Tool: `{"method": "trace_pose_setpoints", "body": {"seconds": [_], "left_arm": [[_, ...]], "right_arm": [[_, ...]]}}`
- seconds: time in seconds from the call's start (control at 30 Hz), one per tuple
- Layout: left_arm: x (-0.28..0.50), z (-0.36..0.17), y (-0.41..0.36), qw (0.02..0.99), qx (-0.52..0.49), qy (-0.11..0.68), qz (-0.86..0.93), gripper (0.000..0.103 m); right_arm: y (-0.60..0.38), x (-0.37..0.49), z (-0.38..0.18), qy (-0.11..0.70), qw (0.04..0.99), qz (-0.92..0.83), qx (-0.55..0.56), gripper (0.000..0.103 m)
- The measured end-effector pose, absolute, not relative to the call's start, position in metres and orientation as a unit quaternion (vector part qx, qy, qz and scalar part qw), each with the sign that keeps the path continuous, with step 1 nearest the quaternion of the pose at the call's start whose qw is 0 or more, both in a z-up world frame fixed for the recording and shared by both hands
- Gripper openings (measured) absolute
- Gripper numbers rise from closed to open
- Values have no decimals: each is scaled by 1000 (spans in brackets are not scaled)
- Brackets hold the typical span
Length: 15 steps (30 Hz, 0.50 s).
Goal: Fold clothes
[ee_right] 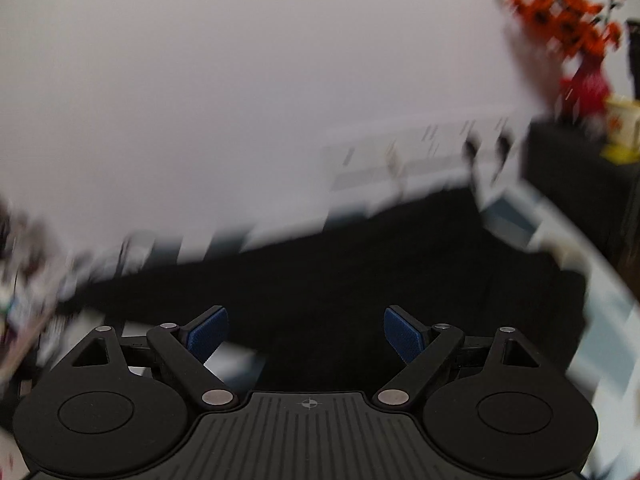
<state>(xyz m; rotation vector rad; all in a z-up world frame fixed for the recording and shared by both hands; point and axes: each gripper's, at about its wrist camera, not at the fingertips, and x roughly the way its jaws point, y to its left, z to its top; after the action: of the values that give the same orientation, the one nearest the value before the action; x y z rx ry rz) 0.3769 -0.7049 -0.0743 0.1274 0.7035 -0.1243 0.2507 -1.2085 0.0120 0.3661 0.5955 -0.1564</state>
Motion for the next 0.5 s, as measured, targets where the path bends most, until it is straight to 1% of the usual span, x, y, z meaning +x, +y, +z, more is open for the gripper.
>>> {"method": "trace_pose_setpoints", "body": {"seconds": [0.13, 0.27, 0.43, 0.5], "left_arm": [[355, -112, -711, 919, 111, 360, -116, 100], [346, -142, -734, 903, 147, 372, -158, 100], [352, -165, -756, 899, 127, 380, -175, 100], [356, -170, -762, 899, 106, 386, -179, 100]], "right_arm": [[-1149, 247, -34, 362, 908, -62, 200, 80], [-1118, 255, -66, 412, 879, -75, 228, 79], [-1103, 263, -82, 437, 857, -102, 252, 76], [-1103, 268, -86, 441, 853, -105, 260, 72]]}}
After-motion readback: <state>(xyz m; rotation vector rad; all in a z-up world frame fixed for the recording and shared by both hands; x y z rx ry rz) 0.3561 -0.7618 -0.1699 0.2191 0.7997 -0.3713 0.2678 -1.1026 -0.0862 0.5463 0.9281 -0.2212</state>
